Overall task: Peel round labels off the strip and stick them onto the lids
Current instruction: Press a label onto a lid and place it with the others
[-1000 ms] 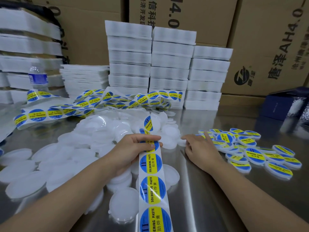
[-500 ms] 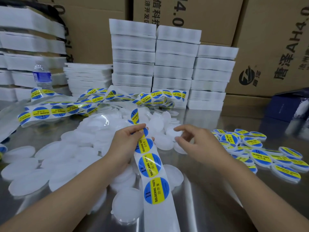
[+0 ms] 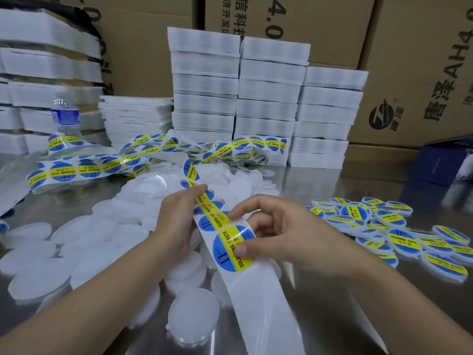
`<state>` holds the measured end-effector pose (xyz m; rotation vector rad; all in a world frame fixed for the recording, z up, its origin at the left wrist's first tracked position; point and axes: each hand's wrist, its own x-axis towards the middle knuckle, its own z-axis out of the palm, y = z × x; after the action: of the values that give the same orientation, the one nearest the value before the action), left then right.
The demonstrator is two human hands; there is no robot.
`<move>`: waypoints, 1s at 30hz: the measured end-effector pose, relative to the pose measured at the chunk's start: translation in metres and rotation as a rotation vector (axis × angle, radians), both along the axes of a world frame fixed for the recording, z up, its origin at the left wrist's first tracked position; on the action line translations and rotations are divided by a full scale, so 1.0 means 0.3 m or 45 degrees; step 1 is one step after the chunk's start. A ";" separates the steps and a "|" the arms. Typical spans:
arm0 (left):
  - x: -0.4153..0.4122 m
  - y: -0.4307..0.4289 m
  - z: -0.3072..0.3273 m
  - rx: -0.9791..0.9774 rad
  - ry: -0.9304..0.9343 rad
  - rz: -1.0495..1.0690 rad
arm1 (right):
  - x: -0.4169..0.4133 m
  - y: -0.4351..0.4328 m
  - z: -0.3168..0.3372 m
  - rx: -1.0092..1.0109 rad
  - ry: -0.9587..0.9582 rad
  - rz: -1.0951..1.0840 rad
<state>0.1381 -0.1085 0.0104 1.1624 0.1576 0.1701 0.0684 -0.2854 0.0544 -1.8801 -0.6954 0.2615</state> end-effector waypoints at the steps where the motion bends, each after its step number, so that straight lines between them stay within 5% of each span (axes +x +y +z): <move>1: -0.001 -0.001 0.001 0.007 0.002 -0.014 | 0.000 0.001 0.002 -0.003 -0.004 -0.037; 19: 0.012 0.007 -0.005 0.071 -0.063 0.083 | -0.011 -0.014 0.013 0.004 -0.585 -0.293; 25: -0.007 0.007 0.004 0.178 -0.200 0.118 | 0.002 -0.035 0.028 0.326 -0.392 -0.133; 30: -0.018 -0.004 -0.001 0.295 -0.243 0.071 | 0.059 -0.078 0.038 0.824 0.042 -0.336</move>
<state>0.1329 -0.1098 0.0101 1.3652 0.0014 0.3543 0.0862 -0.3089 0.0659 -1.3189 -0.4300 -0.0985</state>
